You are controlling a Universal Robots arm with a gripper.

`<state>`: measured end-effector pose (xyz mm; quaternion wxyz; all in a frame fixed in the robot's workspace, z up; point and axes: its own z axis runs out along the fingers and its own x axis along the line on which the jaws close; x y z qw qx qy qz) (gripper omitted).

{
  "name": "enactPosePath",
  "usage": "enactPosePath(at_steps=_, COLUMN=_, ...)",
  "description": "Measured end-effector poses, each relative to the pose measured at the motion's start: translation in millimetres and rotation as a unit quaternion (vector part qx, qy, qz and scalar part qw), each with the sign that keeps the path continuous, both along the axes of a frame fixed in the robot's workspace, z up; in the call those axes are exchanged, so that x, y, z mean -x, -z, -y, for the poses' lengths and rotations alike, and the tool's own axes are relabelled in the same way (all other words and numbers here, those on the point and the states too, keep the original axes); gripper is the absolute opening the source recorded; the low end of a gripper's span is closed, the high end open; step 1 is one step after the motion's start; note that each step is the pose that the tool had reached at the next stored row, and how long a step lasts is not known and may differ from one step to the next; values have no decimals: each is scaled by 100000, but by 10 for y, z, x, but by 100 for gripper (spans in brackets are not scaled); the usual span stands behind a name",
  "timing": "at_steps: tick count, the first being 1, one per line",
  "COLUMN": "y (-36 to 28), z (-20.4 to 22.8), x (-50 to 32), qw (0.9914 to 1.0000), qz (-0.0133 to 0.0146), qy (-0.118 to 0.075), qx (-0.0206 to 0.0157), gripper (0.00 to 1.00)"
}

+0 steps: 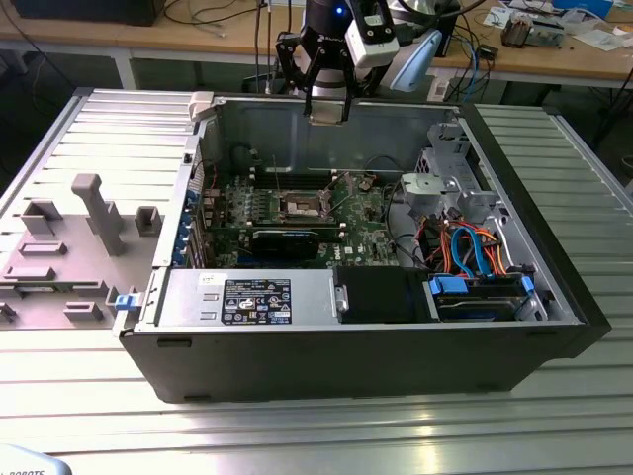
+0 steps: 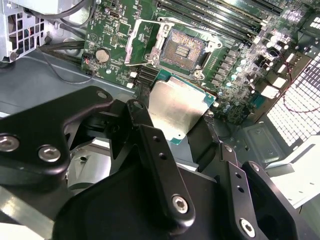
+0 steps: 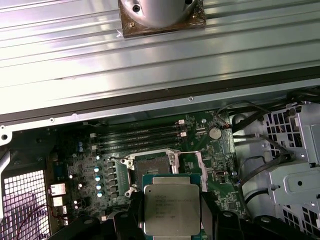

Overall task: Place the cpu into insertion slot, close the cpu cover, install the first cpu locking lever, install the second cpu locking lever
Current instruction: 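Place the cpu into insertion slot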

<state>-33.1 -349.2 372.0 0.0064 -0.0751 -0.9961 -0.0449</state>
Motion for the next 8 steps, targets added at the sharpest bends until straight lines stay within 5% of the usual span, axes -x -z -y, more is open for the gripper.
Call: enactPosePath(at_steps=8, y=0, z=0, x=0, qw=100000, qz=2, qy=198, qx=1, gripper=54)
